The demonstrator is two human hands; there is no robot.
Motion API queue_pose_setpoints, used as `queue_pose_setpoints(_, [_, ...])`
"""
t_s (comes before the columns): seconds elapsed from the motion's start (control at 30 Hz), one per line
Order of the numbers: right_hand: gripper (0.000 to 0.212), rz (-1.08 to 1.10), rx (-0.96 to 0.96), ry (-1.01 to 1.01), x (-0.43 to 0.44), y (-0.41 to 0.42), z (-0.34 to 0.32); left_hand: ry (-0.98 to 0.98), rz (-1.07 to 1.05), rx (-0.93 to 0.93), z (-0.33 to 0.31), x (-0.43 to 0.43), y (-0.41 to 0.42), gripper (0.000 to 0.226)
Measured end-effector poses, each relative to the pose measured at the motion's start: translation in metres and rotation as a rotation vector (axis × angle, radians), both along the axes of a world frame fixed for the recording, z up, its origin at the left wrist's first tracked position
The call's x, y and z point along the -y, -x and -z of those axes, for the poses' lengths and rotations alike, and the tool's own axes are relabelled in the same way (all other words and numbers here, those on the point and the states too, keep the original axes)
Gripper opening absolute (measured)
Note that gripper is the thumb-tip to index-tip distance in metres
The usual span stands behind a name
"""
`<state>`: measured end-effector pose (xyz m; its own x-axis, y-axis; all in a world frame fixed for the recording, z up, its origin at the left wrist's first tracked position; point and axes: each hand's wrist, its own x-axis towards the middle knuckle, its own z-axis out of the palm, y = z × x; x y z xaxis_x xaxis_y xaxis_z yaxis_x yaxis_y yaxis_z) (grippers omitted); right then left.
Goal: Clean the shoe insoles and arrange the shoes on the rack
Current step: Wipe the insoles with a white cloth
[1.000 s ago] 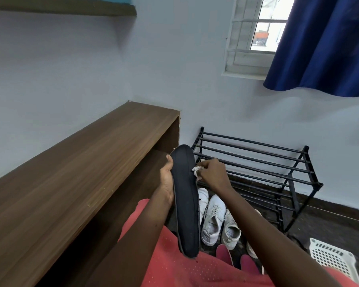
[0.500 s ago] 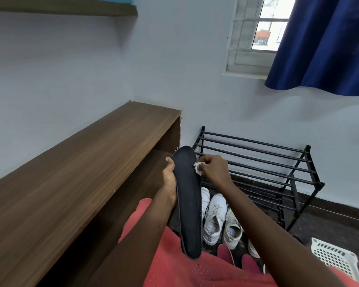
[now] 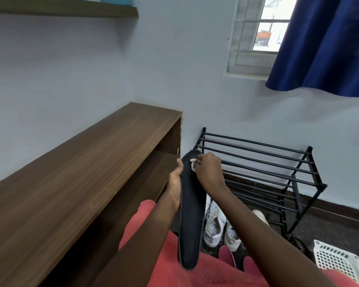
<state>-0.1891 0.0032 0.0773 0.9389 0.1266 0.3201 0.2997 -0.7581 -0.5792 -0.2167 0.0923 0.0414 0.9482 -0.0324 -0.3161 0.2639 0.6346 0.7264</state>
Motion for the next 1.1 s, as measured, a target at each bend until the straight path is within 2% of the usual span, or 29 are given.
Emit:
queue_pose_setpoints(0.13, [0.023, 0.026, 0.086, -0.094, -0.010, 0.001, 0.006, 0.026, 0.000, 0.027, 0.002, 0.007, 0.004, 0.057])
queue_pose_setpoints(0.23, [0.018, -0.140, 0.149, -0.022, -0.014, 0.009, 0.016, 0.131, -0.133, 0.072, 0.008, 0.008, -0.003, 0.055])
queue_pose_setpoints(0.3, [0.014, -0.175, 0.186, 0.052, -0.011, 0.007, 0.022, 0.162, -0.125, 0.059, 0.011, 0.008, -0.003, 0.058])
queue_pose_setpoints(0.4, [0.018, -0.026, 0.202, 0.083, 0.000, -0.006, 0.023, 0.147, -0.001, 0.054, 0.011, 0.011, 0.000, 0.071])
queue_pose_setpoints(0.5, [0.024, 0.073, 0.149, 0.015, 0.005, -0.013, 0.021, 0.110, 0.042, 0.052, 0.014, 0.010, 0.000, 0.075])
queue_pose_setpoints(0.6, [0.021, 0.003, 0.166, -0.030, 0.004, -0.005, 0.022, 0.090, 0.040, 0.055, 0.015, 0.011, -0.003, 0.075])
queue_pose_setpoints(0.67, [0.020, -0.091, 0.176, -0.060, 0.001, 0.006, 0.023, 0.071, -0.033, 0.049, 0.017, 0.012, -0.005, 0.071])
queue_pose_setpoints(0.73, [0.019, -0.197, 0.188, -0.064, -0.002, 0.017, 0.027, -0.015, -0.109, 0.030, 0.020, 0.012, -0.012, 0.067])
queue_pose_setpoints(0.83, [0.018, -0.250, 0.198, -0.059, 0.001, 0.021, 0.030, -0.106, -0.096, 0.008, 0.021, 0.007, -0.015, 0.072])
queue_pose_setpoints(0.97, [0.014, -0.116, 0.206, 0.099, 0.011, 0.007, 0.034, 0.100, -0.012, 0.049, 0.015, 0.005, -0.011, 0.077])
queue_pose_setpoints(1.1, [0.021, 0.059, 0.124, 0.092, 0.013, 0.001, 0.025, 0.184, 0.003, 0.077, 0.015, 0.010, -0.009, 0.067])
